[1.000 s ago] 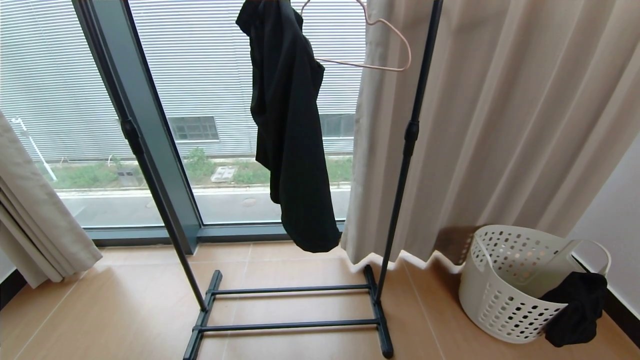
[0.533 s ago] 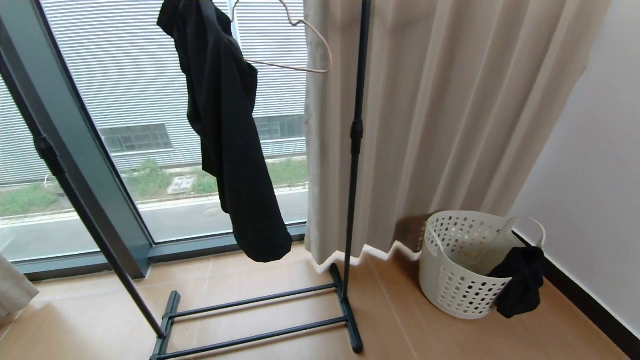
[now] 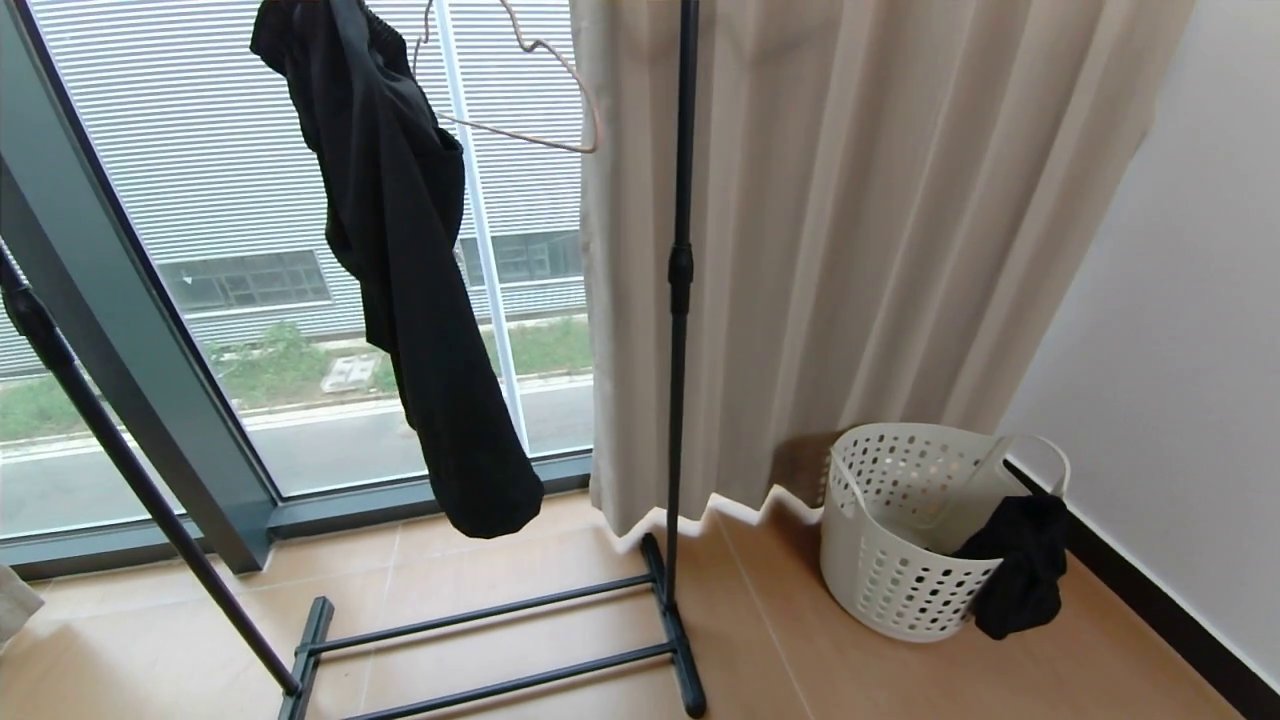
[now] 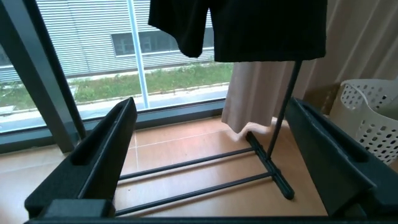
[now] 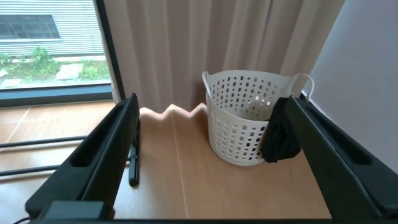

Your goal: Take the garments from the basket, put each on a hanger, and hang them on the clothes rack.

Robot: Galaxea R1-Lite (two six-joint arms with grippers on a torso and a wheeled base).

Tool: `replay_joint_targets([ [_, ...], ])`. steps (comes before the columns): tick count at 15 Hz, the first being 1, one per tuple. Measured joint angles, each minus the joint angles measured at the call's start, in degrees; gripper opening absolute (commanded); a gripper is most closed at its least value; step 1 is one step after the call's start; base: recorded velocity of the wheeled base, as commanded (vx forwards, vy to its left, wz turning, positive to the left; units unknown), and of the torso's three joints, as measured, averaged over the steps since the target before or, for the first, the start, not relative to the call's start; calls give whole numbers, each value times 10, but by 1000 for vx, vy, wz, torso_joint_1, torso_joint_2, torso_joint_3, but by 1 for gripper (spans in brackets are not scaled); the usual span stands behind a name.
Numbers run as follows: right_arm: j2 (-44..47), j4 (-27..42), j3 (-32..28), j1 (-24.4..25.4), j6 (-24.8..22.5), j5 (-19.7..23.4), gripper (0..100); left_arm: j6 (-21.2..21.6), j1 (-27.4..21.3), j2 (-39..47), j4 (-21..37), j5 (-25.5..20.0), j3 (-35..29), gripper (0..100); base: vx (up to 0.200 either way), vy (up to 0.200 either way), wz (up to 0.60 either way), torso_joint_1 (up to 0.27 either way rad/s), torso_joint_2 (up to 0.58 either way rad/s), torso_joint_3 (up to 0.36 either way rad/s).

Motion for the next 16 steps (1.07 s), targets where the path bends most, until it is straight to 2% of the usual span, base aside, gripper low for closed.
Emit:
replay_joint_targets([
  [9,0,0,0,0,0,0,100,0,0,0,1,0,0,100,0,-200,0,3,1,3],
  [11,0,0,0,0,0,0,100,-1,0,0,0,0,0,100,0,-200,-600,-2,2,2],
  [15,0,-1,0,0,0,0,100,-1,0,0,0,0,0,100,0,-200,0,6,1,0],
  [16,0,-1,0,0,0,0,100,-1,-1,0,1,0,0,100,200,0,0,2,7,2],
])
